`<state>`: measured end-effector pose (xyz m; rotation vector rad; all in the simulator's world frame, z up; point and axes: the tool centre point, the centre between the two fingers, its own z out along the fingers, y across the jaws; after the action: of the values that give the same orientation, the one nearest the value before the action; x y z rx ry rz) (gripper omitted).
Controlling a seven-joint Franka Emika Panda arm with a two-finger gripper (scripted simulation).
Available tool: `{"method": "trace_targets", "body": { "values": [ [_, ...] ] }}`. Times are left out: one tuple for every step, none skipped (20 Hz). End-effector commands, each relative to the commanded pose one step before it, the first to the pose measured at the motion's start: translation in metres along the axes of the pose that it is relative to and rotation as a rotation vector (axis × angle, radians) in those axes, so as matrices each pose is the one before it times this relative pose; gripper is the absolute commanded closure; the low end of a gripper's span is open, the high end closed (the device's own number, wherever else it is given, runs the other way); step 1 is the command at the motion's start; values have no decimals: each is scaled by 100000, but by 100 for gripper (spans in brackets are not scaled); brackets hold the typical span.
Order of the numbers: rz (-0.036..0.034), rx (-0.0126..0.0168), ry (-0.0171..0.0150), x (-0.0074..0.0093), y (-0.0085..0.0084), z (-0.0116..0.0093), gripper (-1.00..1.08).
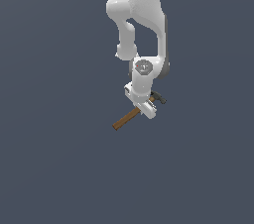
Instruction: Pick up the object and move it to a goal position.
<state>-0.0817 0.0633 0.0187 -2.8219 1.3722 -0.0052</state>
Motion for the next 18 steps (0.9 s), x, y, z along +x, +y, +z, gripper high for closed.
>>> {"method": "trace_targets", "body": {
  "values": [
    [-65,28,-11,-18,-2,-98,108],
    [0,0,0,17,26,-119,108],
    [0,0,0,24,36,-166,108],
    [0,0,0,31,46,-214,108],
    [0,0,0,38,57,-262,108],
    [0,0,0,45,67,-311,108],
    [0,0,0,53,77,-359,108],
    [0,0,0,60,88,-408,108],
    [47,-4,-50,90,111,-442,108],
    [0,0,0,75,109,-508,108],
    [0,0,0,83,120,-559,108],
    [49,-9,-48,115,144,-594,108],
    [0,0,0,99,142,-664,108],
    [0,0,0,107,153,-718,108],
    [52,-16,-43,142,178,-752,108],
    [0,0,0,125,175,-822,108],
    [0,0,0,133,185,-870,108],
    [55,-29,-29,169,208,-894,108]
  ]
}}
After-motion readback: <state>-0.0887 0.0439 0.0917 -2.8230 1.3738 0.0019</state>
